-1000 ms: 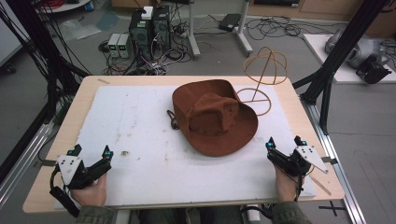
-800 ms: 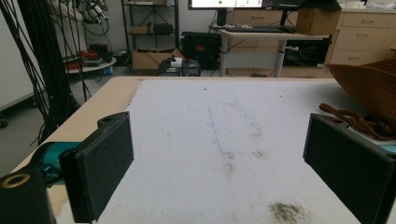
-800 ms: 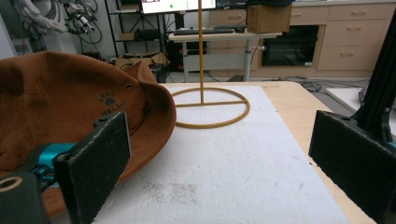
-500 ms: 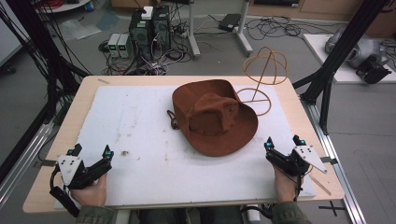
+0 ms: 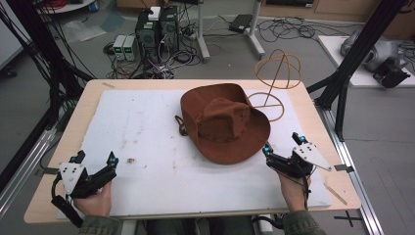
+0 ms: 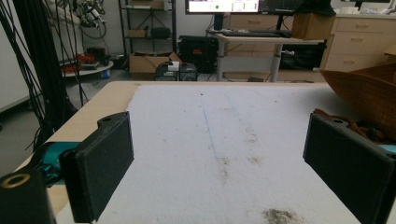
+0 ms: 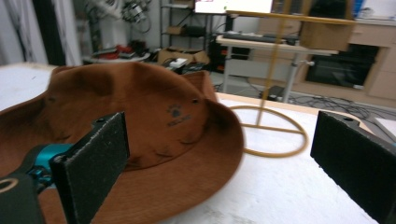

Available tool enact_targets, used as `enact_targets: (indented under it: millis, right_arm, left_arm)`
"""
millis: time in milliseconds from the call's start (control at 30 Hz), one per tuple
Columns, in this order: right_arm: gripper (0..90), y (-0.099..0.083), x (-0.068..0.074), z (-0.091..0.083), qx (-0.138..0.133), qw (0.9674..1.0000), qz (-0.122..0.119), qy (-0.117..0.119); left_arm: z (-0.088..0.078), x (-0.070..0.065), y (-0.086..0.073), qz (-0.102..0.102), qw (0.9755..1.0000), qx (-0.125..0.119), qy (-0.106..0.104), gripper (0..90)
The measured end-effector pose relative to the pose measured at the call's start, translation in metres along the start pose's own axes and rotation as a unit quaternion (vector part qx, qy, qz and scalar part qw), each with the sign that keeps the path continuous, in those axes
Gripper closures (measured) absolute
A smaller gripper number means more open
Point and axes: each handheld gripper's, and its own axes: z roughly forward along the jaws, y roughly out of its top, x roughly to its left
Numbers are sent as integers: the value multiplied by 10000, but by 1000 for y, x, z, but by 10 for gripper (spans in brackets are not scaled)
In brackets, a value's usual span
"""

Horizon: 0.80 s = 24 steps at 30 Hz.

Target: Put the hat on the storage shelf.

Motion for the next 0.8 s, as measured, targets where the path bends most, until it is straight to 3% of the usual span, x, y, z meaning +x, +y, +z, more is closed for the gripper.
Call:
enact_targets:
  millis: [233, 267, 367, 400, 433, 533, 800]
  right_arm:
    - [36, 10, 13, 16, 164, 9994, -255, 194]
    - [37, 17, 19, 27, 281, 9984, -404, 280]
    - [37, 27, 29, 42, 505, 9965, -489, 456]
    - [37, 27, 29, 42, 505, 9965, -489, 456]
    - [37, 34, 35, 53, 688, 9947, -471, 595]
    - [37, 41, 43, 68, 920, 9922, -455, 712]
    - [39, 43, 65, 106, 1327, 9887, -308, 628]
  left_arm:
    - [1, 0, 0, 5, 10000, 26, 13, 89]
    - [1, 0, 0, 17, 10000, 34, -7, 88]
    - [1, 0, 0, 6, 10000, 28, -17, 89]
    - [1, 0, 0, 10, 10000, 32, -18, 89]
    - [2, 0, 0, -10, 10000, 24, -29, 89]
    - [2, 2, 0, -35, 10000, 32, -2, 89]
    - [2, 6, 0, -121, 9999, 28, 56, 89]
